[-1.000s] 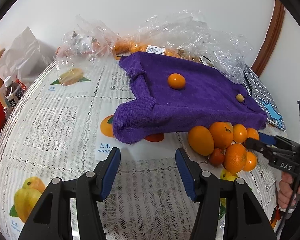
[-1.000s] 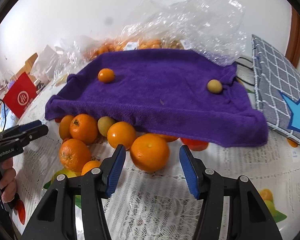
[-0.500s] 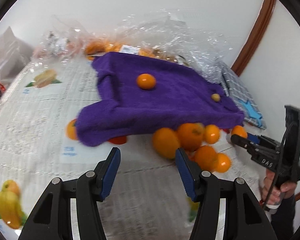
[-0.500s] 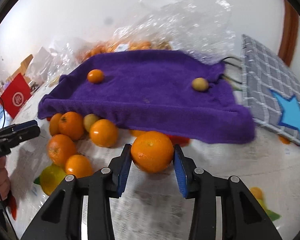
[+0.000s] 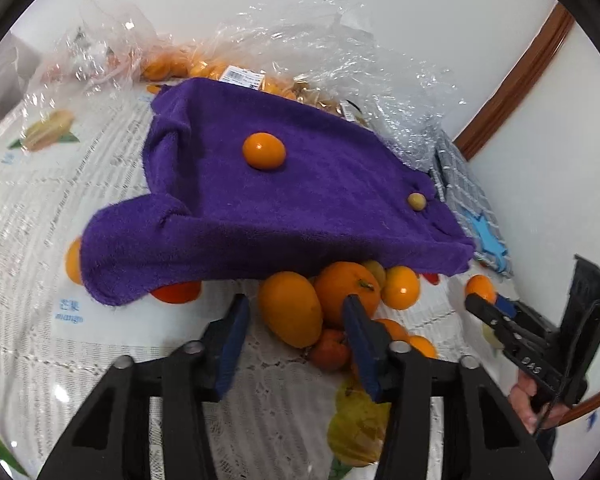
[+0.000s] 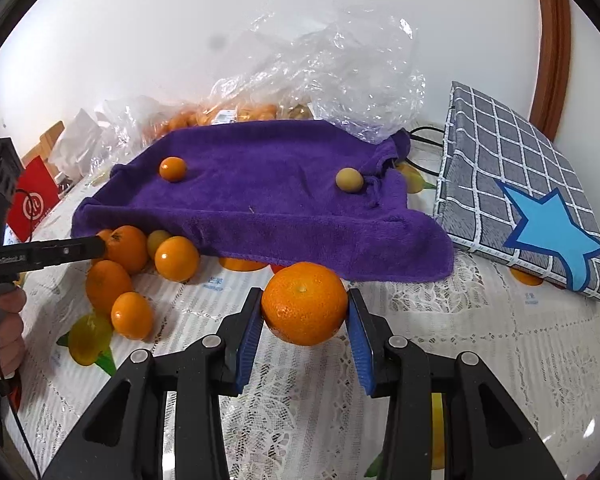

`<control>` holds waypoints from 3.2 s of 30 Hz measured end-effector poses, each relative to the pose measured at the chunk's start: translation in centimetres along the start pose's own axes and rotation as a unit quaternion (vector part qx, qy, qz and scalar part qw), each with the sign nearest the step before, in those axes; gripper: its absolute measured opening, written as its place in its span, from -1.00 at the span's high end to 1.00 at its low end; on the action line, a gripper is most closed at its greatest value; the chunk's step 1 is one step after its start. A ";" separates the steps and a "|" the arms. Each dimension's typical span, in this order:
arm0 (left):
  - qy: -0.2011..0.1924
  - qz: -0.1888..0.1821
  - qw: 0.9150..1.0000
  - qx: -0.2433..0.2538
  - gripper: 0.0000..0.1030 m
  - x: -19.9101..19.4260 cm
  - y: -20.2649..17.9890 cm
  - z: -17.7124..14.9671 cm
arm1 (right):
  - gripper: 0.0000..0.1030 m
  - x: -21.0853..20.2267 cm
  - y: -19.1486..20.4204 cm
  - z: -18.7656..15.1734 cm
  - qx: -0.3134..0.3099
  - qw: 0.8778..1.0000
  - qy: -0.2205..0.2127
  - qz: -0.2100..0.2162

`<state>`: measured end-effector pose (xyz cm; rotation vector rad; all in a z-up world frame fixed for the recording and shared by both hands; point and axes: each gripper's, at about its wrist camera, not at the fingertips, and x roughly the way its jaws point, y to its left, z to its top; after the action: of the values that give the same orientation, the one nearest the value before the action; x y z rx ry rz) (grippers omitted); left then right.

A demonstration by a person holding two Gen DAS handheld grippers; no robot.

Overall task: Organize fruits
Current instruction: 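Grasp a large orange with the right tool while the left tool grasps an oval orange, then lower both held fruits onto the purple towel and open both tools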

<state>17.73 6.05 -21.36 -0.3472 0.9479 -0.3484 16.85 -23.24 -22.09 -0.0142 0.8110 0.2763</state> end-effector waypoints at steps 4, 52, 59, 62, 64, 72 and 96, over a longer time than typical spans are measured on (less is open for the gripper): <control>-0.001 0.000 1.000 -0.009 0.39 -0.1 0.7 -0.1 | 0.21 -0.1 -0.4 -0.1 0.010 1.000 -0.003 0.005; -0.075 0.106 0.991 0.020 0.36 -1.7 -0.3 7.8 | 0.21 1.4 -1.4 9.6 0.012 1.000 -0.023 -0.004; -0.048 0.117 0.992 0.015 0.36 1.4 0.5 8.2 | 0.21 6.0 -2.1 9.3 0.026 0.999 0.019 0.005; -0.038 0.116 0.992 0.024 0.36 2.3 0.5 8.0 | 0.21 6.9 -2.1 8.7 0.026 0.999 0.023 0.009; -0.033 0.118 0.992 0.027 0.36 2.7 0.5 7.9 | 0.21 7.5 -2.2 8.6 0.029 0.999 0.029 0.008; -0.031 0.120 0.992 0.023 0.36 3.0 0.8 7.7 | 0.21 8.5 -1.8 7.9 0.022 0.999 0.031 0.000; -0.130 0.114 0.981 0.091 0.00 0.8 -2.1 6.6 | -0.42 5.5 -0.9 8.4 -0.004 0.998 -0.038 -0.044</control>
<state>23.33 4.76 -17.52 -0.1102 0.6841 -0.1723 26.65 -21.82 -20.32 -0.0456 0.7318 0.1962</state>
